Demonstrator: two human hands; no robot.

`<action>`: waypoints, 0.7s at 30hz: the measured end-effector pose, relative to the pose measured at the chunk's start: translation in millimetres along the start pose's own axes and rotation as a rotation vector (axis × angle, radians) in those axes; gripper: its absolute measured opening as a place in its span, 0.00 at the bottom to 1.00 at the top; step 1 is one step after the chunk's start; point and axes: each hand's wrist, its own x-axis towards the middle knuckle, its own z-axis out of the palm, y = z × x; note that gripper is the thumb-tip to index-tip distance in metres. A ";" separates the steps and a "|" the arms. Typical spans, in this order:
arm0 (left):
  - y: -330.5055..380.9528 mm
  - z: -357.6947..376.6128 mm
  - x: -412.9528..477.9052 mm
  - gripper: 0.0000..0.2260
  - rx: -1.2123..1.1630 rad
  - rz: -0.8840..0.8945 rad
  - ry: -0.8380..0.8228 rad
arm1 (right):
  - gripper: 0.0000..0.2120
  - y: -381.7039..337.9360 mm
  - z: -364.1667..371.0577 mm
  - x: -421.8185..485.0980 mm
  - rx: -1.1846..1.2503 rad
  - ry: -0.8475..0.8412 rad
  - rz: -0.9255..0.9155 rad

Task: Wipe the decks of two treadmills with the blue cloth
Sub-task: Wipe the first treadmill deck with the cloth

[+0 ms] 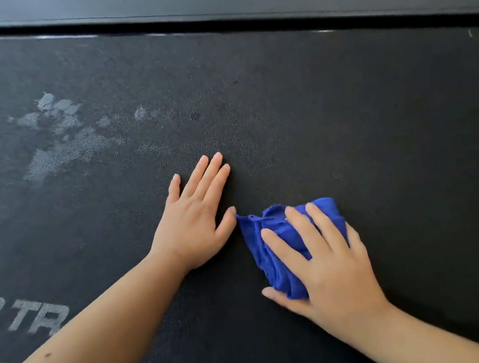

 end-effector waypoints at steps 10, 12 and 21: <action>-0.1 1.1 -0.5 0.32 0.041 -0.021 -0.010 | 0.34 64.0 17.6 151.9 -0.003 -0.128 0.351; -1.0 0.5 -0.1 0.32 0.034 -0.013 -0.027 | 0.34 59.4 15.4 149.1 -0.025 -0.127 0.353; -3.5 0.5 1.7 0.29 0.027 -0.002 -0.025 | 0.32 -4.0 -0.2 15.4 -0.065 -0.050 0.200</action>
